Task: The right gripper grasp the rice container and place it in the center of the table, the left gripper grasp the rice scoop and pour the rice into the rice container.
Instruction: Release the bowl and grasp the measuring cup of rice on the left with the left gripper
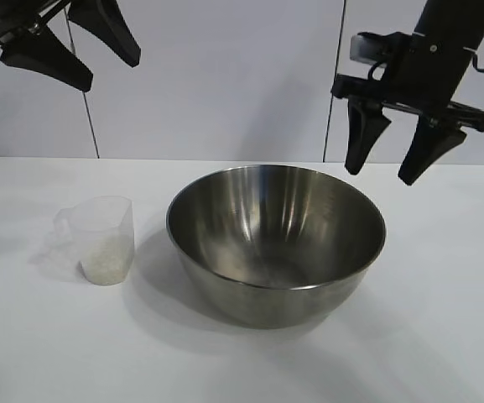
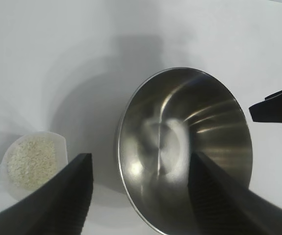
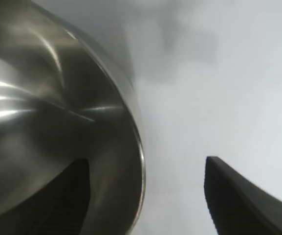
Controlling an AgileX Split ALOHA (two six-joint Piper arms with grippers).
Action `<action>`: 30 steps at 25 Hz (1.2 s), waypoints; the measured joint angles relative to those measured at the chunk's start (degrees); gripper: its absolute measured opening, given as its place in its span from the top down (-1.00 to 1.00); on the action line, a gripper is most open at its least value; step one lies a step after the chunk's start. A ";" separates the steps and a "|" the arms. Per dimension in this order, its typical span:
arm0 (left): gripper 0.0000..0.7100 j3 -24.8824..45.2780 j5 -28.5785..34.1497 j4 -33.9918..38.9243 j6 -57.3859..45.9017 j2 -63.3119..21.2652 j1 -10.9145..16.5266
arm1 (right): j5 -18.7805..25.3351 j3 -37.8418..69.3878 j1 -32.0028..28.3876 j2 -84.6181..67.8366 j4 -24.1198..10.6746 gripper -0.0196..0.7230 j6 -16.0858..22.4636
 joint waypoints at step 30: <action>-0.19 0.00 -0.87 0.00 0.19 0.00 0.00 | 1.50 -2.42 -5.53 -11.99 -1.97 -0.30 2.90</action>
